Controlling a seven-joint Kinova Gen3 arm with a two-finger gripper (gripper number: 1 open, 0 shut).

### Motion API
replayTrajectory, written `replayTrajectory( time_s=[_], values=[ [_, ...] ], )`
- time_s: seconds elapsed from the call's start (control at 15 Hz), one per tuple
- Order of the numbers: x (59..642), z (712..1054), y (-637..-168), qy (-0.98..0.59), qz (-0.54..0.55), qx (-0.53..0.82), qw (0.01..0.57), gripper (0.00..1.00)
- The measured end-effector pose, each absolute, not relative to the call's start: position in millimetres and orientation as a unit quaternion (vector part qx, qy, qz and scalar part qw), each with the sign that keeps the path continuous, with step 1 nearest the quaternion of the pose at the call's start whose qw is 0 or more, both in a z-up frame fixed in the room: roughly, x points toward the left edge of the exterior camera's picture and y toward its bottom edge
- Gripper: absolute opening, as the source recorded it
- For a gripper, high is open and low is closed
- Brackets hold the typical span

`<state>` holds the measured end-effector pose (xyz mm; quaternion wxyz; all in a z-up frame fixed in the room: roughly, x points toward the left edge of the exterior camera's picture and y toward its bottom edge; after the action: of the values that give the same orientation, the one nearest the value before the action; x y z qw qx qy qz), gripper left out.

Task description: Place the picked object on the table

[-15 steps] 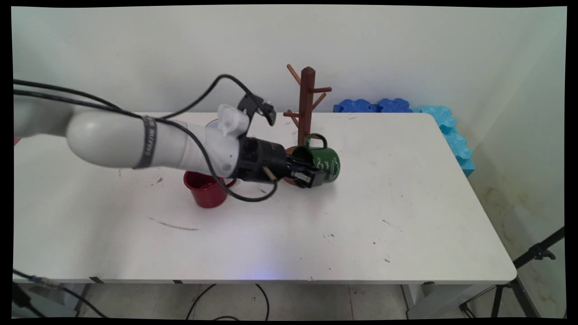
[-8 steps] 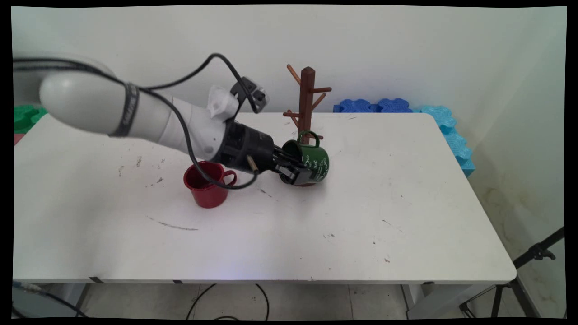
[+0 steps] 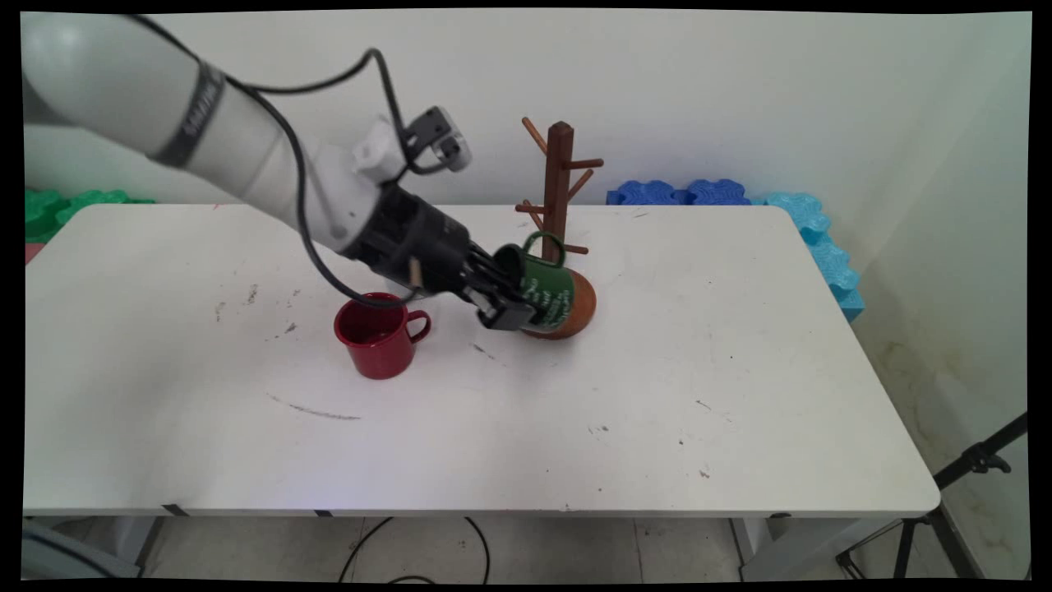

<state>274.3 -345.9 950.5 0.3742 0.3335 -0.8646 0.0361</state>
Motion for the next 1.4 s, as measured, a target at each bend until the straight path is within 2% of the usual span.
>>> replayTrajectory(
  time_s=[0.47,0.8,1.4],
  values=[
    [313.2,979.2,-342.4,-0.912,0.028,0.283,0.296,0.0],
    [329.2,987.1,-331.3,-0.935,0.022,0.251,0.25,0.0],
    [348.5,969.9,-301.8,-0.966,0.002,0.192,0.171,0.0]
  ],
)
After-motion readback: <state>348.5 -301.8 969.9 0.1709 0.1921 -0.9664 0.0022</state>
